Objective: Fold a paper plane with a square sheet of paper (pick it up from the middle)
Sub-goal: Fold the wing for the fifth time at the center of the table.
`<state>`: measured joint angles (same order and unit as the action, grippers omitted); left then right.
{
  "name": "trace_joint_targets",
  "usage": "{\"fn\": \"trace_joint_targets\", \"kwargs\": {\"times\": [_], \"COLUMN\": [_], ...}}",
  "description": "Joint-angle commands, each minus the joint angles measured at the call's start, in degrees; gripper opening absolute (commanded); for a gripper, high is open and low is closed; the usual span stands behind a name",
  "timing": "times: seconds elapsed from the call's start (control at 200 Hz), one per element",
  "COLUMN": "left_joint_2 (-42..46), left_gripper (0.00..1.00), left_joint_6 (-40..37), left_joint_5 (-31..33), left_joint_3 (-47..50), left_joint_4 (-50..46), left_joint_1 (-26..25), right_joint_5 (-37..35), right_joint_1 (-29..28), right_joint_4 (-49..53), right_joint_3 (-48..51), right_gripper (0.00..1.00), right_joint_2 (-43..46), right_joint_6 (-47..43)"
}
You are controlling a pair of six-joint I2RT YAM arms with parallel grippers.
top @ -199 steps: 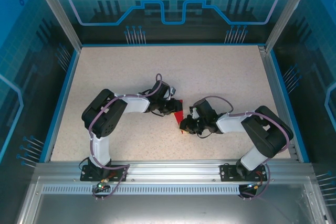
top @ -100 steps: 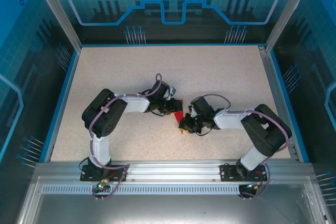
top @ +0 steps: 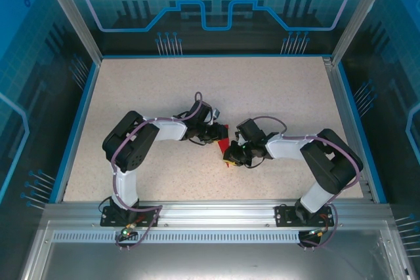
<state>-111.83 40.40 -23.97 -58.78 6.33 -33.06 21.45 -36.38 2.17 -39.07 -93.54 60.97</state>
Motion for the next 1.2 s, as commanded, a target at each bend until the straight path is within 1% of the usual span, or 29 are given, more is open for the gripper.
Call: {"fn": "trace_joint_targets", "kwargs": {"times": [0.0,0.365,0.44,0.59,0.77,0.845,0.9,1.105,1.195], "left_joint_2": [-4.5,-5.4,-5.2,-5.4,-5.5,-5.8,-5.7,-5.6,-5.6], "left_gripper": [0.33,0.33,0.33,0.33,0.33,0.33,0.33,0.33,0.33], "left_joint_6": [-1.4,-1.4,-1.5,-1.2,-1.2,-1.1,-1.2,-1.1,-1.3], "left_joint_5": [-0.2,-1.0,-0.8,-0.3,0.2,-0.1,-0.2,-0.4,-0.5], "left_joint_3": [0.8,0.8,0.8,0.3,0.1,-0.2,-0.5,-0.9,-1.2], "left_joint_4": [-2.6,-2.2,-2.2,-1.9,-1.9,-1.9,-2.4,-2.4,-3.1], "left_joint_1": [-0.5,-0.6,-0.5,-0.6,-0.6,-0.5,-0.5,-0.5,-0.6], "right_joint_5": [-0.1,0.1,0.8,-0.8,-0.9,1.3,2.9,3.3,2.5], "right_joint_1": [-0.1,0.6,0.7,0.6,2.2,3.4,3.3,1.6,1.1], "right_joint_4": [2.9,5.4,5.3,6.2,2.4,-1.7,-3.7,-8.4,-7.4], "right_joint_3": [-1.1,-2.5,-2.7,-1.9,1.9,2.8,1.9,0.4,-0.5], "right_gripper": [0.16,0.16,0.17,0.19,0.18,0.17,0.16,0.15,0.15], "right_joint_2": [-1.3,-0.7,0.5,4.4,7.1,6.1,5.0,0.7,-1.8], "right_joint_6": [-0.5,-1.8,-2.1,-3.8,-4.8,-4.1,-4.4,-2.5,-3.3]}}
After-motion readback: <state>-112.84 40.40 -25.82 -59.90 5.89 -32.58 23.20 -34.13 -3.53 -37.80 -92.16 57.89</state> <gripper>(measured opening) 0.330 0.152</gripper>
